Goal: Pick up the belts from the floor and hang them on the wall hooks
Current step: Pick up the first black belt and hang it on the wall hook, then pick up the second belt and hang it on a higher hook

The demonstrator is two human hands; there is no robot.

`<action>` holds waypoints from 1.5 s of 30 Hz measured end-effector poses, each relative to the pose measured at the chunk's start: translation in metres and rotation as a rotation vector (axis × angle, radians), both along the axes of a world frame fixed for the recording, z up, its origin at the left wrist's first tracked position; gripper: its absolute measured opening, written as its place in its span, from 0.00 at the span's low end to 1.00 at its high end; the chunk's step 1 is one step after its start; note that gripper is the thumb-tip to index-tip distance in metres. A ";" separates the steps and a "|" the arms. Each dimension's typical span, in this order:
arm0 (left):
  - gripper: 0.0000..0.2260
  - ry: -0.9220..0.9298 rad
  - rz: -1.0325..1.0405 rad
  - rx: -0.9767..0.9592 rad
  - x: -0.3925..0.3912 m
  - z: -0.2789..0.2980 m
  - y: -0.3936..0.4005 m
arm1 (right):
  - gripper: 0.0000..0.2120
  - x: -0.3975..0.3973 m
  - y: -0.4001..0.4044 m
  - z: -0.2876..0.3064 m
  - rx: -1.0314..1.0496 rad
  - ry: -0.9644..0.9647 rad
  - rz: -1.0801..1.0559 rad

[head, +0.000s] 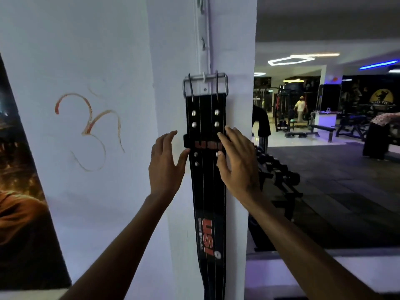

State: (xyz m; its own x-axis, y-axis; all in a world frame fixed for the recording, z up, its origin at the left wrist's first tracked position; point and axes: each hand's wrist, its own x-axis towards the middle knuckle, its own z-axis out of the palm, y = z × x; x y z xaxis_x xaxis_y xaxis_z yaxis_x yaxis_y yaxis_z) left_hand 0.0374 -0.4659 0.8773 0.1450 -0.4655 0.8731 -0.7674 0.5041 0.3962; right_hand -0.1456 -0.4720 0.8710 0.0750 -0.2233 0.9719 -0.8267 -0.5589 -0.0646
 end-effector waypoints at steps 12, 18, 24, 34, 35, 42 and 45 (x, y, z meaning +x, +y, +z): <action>0.24 -0.217 0.133 0.438 0.044 -0.241 0.164 | 0.25 0.012 0.157 -0.251 0.488 0.031 0.072; 0.23 -0.221 0.151 0.784 0.074 -0.396 0.310 | 0.23 0.040 0.295 -0.418 0.831 0.133 0.153; 0.21 -0.134 0.202 1.086 0.118 -0.498 0.435 | 0.24 0.087 0.400 -0.529 1.147 0.285 0.221; 0.13 0.129 0.250 1.496 0.217 -0.737 0.574 | 0.24 0.200 0.501 -0.764 1.482 0.511 0.329; 0.13 0.159 0.256 1.523 0.227 -0.768 0.583 | 0.24 0.213 0.507 -0.796 1.513 0.531 0.339; 0.12 0.272 0.334 1.696 0.265 -0.986 0.628 | 0.19 0.292 0.542 -1.025 1.709 0.702 0.416; 0.12 0.401 0.430 1.722 0.274 -1.067 0.637 | 0.20 0.321 0.547 -1.113 1.770 0.801 0.443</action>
